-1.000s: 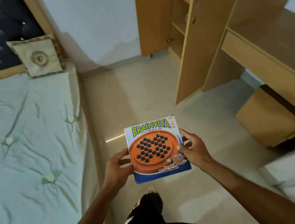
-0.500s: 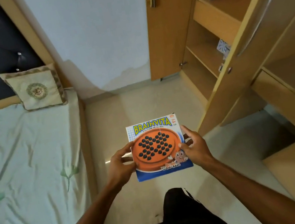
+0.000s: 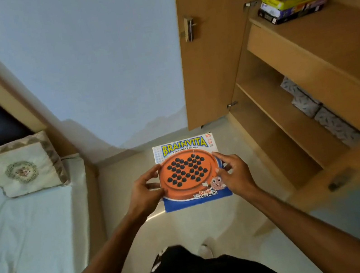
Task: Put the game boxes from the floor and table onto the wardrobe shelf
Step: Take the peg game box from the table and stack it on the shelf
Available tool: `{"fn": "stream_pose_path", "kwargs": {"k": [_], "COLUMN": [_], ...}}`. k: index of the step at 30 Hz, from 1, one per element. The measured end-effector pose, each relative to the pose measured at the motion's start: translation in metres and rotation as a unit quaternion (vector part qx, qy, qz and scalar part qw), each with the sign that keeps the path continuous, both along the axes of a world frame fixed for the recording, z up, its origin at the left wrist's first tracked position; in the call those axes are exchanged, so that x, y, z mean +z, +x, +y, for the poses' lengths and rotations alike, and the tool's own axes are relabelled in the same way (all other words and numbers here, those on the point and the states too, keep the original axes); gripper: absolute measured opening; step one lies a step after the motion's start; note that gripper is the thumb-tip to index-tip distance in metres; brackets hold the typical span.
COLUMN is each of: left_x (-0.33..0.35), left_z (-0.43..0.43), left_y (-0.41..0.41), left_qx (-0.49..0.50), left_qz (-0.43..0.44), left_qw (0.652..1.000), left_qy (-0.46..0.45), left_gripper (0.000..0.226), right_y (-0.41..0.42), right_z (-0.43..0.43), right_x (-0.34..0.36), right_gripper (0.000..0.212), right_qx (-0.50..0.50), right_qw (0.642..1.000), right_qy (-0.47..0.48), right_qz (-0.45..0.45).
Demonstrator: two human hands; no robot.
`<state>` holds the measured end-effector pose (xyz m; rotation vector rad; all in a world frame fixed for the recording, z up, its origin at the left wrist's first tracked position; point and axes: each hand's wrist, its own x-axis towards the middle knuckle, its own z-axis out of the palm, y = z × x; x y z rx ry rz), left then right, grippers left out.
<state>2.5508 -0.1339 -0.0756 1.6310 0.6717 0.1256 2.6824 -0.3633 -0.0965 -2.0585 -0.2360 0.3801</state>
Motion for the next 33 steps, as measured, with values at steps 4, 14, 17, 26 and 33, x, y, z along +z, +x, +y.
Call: {"fn": "stream_pose_path", "kwargs": {"k": [4,14,17,26,33], "left_x": [-0.003,-0.003,0.014,0.08,0.115], "left_z": [0.033,0.065,0.055,-0.031,-0.114], "left_y": [0.1,0.397,0.484,0.719,0.893], "left_qx": [-0.024,-0.165,-0.217,-0.332,-0.347], "left_qz": [0.001,0.0,-0.009,-0.067,-0.134], "left_qw": [1.0,0.986,0.976,0.941,0.925], "left_qy": [-0.006,0.016,0.018,0.018,0.07], "left_gripper": [0.071,0.07,0.069,0.065,0.054], "right_y": [0.09,0.319,0.377,0.552,0.718], "right_z": [0.026,0.039,0.026,-0.05,-0.125], "right_x": [0.001,0.009,0.024,0.071,0.102], "right_gripper": [0.053,0.046,0.043,0.045,0.041], "right_qx": [-0.023,-0.171,-0.22,-0.32,-0.344], "right_qw": [1.0,0.985,0.975,0.939,0.927], "right_qy": [-0.01,-0.025,-0.013,-0.052,-0.012], "right_qz": [-0.009,-0.023,-0.036,-0.115,-0.149]}}
